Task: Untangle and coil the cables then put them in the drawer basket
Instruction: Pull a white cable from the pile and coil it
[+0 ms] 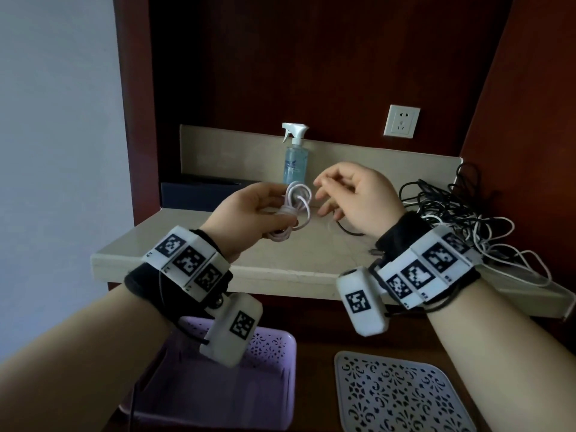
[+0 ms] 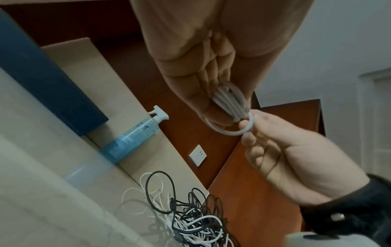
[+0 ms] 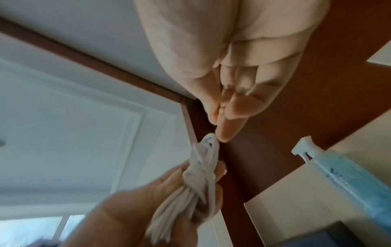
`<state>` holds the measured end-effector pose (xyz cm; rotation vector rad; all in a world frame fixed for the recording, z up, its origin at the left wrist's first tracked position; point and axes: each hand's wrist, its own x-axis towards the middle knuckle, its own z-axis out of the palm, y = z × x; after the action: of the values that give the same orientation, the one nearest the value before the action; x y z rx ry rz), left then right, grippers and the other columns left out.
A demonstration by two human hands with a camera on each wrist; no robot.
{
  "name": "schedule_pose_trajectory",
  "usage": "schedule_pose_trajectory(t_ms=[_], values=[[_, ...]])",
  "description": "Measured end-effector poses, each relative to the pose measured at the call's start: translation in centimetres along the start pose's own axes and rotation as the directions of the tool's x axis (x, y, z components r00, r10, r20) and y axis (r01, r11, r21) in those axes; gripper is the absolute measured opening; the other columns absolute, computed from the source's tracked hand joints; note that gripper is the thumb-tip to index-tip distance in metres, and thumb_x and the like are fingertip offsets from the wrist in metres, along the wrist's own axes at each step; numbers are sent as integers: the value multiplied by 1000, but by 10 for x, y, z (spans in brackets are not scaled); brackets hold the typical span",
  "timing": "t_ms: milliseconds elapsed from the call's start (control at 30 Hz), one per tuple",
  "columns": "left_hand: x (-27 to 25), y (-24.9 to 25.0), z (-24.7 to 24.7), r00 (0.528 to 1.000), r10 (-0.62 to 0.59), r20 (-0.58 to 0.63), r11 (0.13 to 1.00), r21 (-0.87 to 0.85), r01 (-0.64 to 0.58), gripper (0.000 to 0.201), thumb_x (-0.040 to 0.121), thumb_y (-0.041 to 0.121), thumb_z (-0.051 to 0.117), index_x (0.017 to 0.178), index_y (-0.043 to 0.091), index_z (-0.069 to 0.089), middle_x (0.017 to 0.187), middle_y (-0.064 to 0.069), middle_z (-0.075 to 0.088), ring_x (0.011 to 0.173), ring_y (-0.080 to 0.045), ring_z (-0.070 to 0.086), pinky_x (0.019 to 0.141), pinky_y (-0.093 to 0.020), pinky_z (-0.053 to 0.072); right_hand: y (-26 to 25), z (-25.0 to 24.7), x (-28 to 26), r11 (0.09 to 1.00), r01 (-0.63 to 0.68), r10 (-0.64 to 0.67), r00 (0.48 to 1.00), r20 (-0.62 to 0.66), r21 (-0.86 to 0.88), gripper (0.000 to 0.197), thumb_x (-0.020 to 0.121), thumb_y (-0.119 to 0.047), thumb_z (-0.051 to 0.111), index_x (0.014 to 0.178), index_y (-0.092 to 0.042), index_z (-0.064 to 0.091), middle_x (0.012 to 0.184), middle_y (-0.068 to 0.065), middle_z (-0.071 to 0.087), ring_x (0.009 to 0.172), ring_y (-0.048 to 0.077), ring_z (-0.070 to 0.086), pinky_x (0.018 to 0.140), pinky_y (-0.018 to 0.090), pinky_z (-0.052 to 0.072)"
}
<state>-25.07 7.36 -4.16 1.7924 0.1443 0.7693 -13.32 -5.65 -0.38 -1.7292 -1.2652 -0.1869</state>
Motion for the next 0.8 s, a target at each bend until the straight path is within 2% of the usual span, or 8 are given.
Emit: schedule_pose_trajectory(t_ms=[67, 167, 300, 400, 500, 600, 700, 800], values=[[-1, 2, -1, 998, -41, 43, 988, -144, 47, 31, 82, -7, 61, 101, 18, 58, 90, 2, 70, 73, -7, 68, 60, -20, 54, 5, -3, 4, 1000, -8, 7, 997, 71, 23, 20, 90, 0, 51, 100, -14, 62, 90, -2, 61, 64, 0, 61, 56, 18, 50], [-1, 7, -3, 994, -80, 76, 959, -265, 98, 27, 83, -11, 56, 96, 10, 46, 88, -6, 67, 67, -11, 69, 54, -24, 54, 14, 3, 8, 997, 12, -30, 976, 214, 81, 39, 86, 5, 55, 97, -32, 61, 99, -7, 64, 85, 9, 60, 68, 22, 51], [0, 12, -9, 990, -118, 83, 926, -351, 140, 27, 85, -16, 49, 91, 9, 40, 82, -12, 67, 59, -17, 67, 48, -24, 51, 17, 9, 9, 977, 50, -99, 968, 232, 207, 31, 83, 7, 59, 95, -22, 59, 89, -9, 62, 75, -8, 58, 72, 11, 46], [0, 14, -12, 985, -125, 116, 933, -325, 157, 20, 86, -12, 49, 93, 7, 47, 91, -19, 65, 69, -23, 67, 51, -23, 52, 17, 10, 12, 976, 92, -139, 961, 238, 200, 27, 82, 5, 61, 95, -19, 59, 90, -10, 62, 78, -12, 58, 80, 9, 44], [0, 14, -15, 981, -98, 167, 945, -294, 144, 15, 80, -3, 56, 93, 3, 57, 85, -15, 67, 71, -17, 69, 59, -19, 53, 19, 7, 16, 983, 107, -138, 967, 215, 149, 27, 83, 2, 62, 92, -23, 61, 89, -10, 63, 78, -10, 58, 79, 7, 43], [1, 13, -20, 976, -76, 202, 955, -269, 129, 20, 80, -5, 54, 96, 4, 60, 81, -8, 70, 75, -14, 69, 64, -18, 53, 23, 6, 18, 993, 64, -81, 982, 172, 98, 16, 80, -3, 66, 90, -16, 65, 87, -2, 64, 75, 0, 57, 76, 10, 44], [-1, 13, -20, 964, -75, 256, 966, -222, 134, 22, 82, -10, 52, 93, 6, 60, 78, -5, 70, 71, -11, 67, 63, -20, 54, 23, 12, 15, 997, 73, -79, 970, 231, 34, 19, 77, -5, 70, 85, -22, 65, 78, -13, 62, 66, -12, 54, 71, 7, 41], [-2, 15, -17, 955, -81, 286, 960, -234, 152, 21, 76, -7, 55, 92, 7, 60, 75, -3, 71, 67, -10, 67, 61, -20, 54, 19, 16, 12, 992, 129, -120, 944, 308, -9, 24, 78, -4, 69, 73, -26, 61, 72, -11, 60, 65, -8, 53, 69, 15, 41]])
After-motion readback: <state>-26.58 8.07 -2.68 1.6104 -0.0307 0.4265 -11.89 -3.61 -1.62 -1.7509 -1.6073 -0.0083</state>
